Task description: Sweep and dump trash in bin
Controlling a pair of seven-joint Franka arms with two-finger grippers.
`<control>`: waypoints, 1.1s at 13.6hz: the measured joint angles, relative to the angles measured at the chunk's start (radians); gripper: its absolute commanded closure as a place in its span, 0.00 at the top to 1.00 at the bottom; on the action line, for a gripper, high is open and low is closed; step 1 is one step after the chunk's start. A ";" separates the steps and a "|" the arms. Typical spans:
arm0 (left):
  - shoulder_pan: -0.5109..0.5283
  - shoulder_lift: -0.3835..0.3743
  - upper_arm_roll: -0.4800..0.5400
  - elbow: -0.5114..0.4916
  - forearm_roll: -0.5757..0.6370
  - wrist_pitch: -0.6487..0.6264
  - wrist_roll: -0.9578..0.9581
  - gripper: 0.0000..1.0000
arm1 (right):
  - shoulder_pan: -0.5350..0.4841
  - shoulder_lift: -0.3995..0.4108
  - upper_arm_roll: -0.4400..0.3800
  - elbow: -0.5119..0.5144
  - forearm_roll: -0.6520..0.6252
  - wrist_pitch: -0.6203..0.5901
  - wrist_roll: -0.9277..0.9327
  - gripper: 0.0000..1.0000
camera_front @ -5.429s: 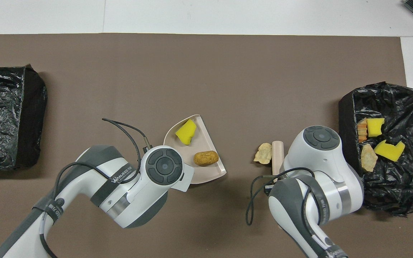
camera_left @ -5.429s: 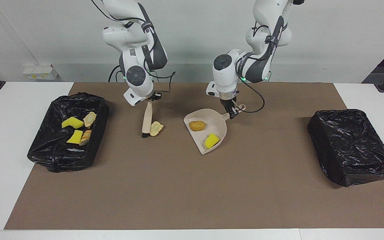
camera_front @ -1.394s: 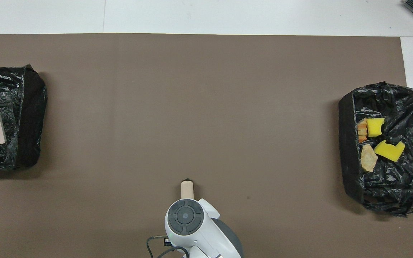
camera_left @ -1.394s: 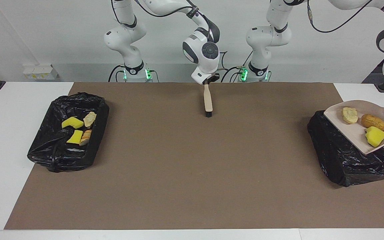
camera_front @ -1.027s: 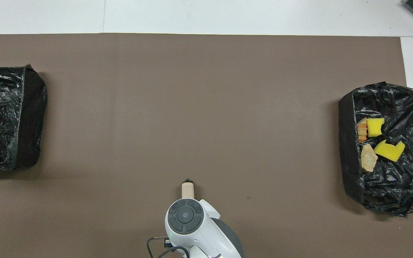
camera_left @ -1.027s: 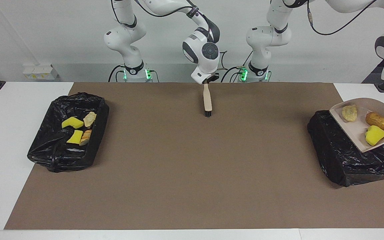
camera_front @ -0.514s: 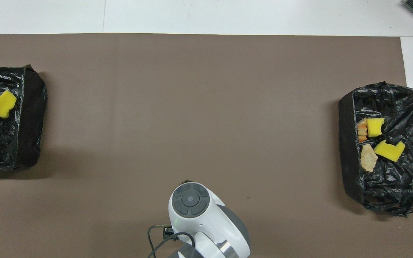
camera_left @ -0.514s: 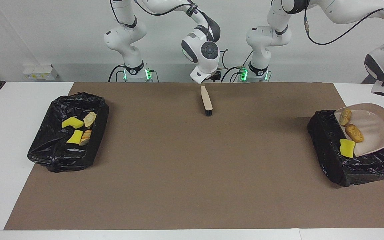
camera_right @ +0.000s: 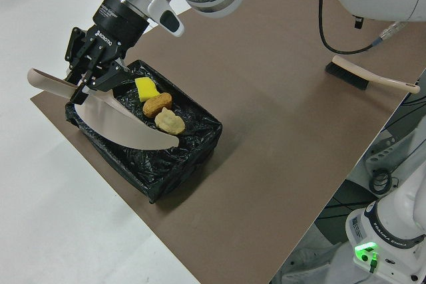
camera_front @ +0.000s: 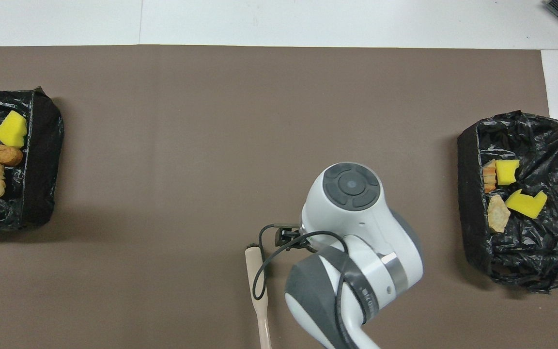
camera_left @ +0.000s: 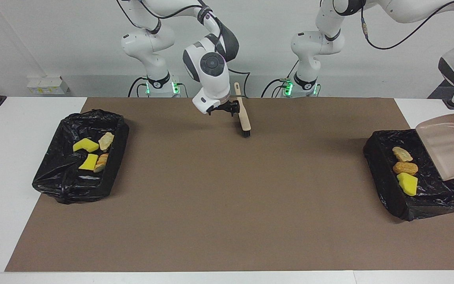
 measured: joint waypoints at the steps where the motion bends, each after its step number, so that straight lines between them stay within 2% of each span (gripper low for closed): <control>1: 0.000 -0.020 -0.003 0.003 0.000 -0.025 0.001 0.00 | -0.036 -0.003 -0.001 0.011 -0.035 -0.002 -0.027 1.00; 5: -0.004 -0.073 -0.117 0.003 -0.033 -0.177 -0.029 0.00 | -0.198 -0.016 -0.004 0.085 -0.122 -0.076 -0.222 1.00; 8: -0.006 -0.077 -0.220 -0.003 -0.146 -0.298 -0.215 0.00 | -0.316 -0.020 -0.005 0.167 -0.151 -0.129 -0.336 1.00; 12: -0.008 -0.092 -0.300 -0.053 -0.317 -0.364 -0.426 0.00 | -0.450 -0.026 -0.012 0.300 -0.154 -0.231 -0.485 1.00; 15: -0.012 -0.104 -0.408 -0.134 -0.415 -0.384 -0.726 0.00 | -0.466 -0.027 -0.106 0.365 -0.155 -0.276 -0.547 1.00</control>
